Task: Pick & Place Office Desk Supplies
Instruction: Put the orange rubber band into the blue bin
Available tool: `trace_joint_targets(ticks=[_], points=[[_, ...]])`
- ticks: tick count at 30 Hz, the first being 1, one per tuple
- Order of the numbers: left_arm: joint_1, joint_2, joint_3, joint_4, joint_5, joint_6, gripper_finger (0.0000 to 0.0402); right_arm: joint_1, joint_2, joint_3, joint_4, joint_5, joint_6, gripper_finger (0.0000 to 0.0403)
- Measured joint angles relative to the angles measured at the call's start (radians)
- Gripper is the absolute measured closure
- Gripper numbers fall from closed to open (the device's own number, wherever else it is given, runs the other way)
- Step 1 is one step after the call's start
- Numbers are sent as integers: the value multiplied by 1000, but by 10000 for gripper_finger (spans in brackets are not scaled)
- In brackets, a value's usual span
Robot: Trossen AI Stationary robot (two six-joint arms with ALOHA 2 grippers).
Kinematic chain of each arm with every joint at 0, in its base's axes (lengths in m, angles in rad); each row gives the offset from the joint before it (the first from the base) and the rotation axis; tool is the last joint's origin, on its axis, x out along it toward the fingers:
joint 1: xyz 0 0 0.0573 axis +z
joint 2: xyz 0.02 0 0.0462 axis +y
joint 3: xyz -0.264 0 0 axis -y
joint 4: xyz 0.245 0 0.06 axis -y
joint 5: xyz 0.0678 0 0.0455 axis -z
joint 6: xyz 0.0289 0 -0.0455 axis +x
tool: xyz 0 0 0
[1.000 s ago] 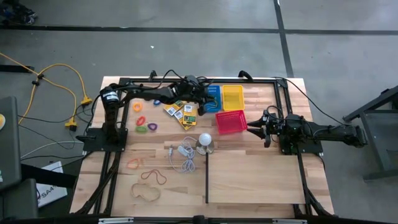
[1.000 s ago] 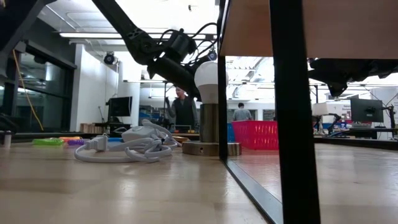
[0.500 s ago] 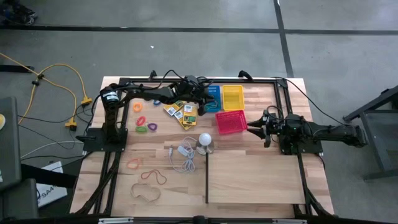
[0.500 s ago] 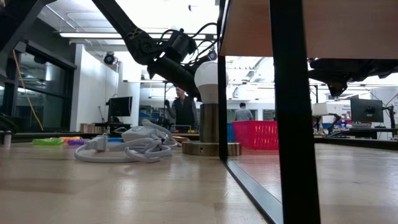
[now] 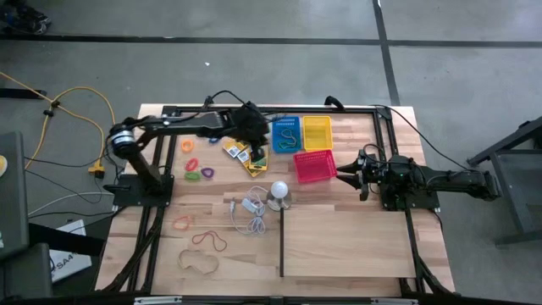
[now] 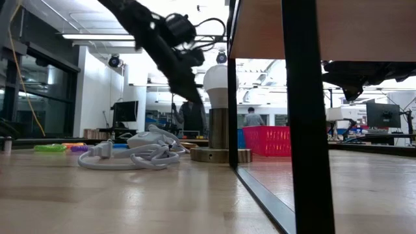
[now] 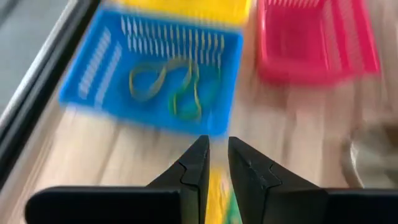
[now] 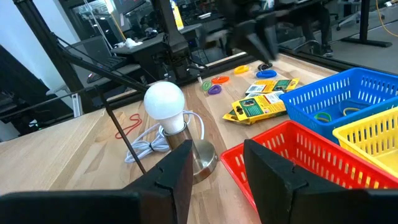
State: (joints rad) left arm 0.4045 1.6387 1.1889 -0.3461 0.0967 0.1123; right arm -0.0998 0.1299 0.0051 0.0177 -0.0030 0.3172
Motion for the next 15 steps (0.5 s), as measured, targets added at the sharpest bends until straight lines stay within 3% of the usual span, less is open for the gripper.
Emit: trace_joint_targets(ticks=[7, 15], points=[[-82, -145, 0, -270, -104, -59, 346, 0, 0, 0, 0, 0, 0, 272], [-143, -172, 0, -345, -152, -128, 346, 0, 0, 0, 0, 0, 0, 272]])
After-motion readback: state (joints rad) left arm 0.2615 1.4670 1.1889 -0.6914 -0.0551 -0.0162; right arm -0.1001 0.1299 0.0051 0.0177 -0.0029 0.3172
